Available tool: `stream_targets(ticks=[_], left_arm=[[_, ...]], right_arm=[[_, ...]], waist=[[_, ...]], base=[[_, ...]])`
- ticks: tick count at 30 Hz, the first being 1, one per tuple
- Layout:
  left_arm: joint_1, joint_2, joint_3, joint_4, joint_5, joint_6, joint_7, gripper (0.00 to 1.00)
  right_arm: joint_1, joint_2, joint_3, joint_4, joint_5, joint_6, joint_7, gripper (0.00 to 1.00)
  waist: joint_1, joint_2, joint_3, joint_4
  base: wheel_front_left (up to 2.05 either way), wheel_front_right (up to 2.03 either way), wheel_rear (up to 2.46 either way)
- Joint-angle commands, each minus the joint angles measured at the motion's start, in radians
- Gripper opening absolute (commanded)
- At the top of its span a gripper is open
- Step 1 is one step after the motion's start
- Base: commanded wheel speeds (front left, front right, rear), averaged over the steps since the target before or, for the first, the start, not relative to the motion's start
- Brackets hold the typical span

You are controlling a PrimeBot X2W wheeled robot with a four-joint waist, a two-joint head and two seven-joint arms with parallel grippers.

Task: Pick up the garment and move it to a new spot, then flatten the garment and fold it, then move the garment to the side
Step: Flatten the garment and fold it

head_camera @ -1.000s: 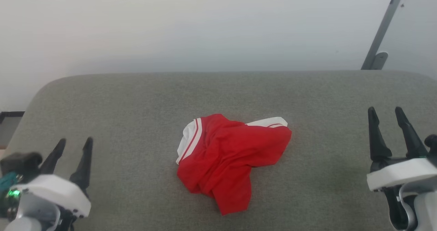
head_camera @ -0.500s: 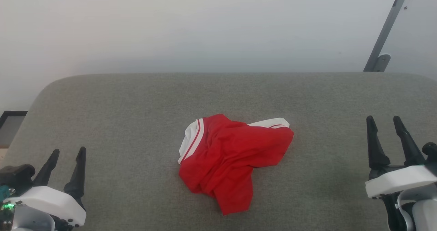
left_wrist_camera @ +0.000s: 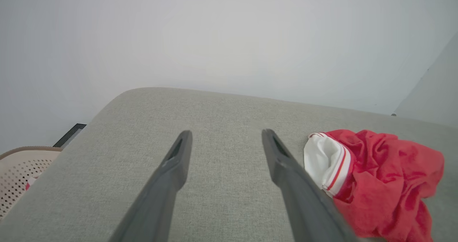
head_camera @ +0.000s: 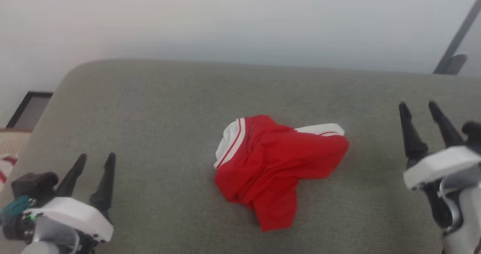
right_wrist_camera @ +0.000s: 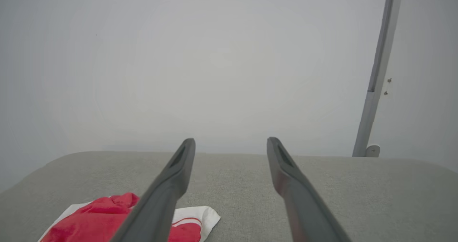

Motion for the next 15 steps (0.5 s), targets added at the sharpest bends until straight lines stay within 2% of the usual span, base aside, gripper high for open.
stream_targets(ticks=[1,10,15], left_arm=[[-0.015,-0.007,-0.002,-0.004,0.014,0.001,-0.002,1.00],[-0.112,-0.066,-0.077,0.000,0.037,-0.013,-0.018,1.00],[-0.160,-0.096,-0.104,0.026,0.044,-0.025,-0.034,1.00]], right_arm=[[-0.015,-0.004,0.004,0.009,0.008,0.000,0.007,1.00],[-0.203,-0.109,0.095,0.161,0.036,0.000,0.164,1.00],[-0.274,-0.153,0.180,0.260,0.057,0.000,0.332,1.00]], waist=[[0.0000,0.0000,0.033,0.031],[0.0000,0.0000,0.169,0.140],[0.0000,0.0000,0.226,0.171]], base=[[0.00,0.00,0.00],[0.00,0.00,0.00],[0.00,0.00,0.00]])
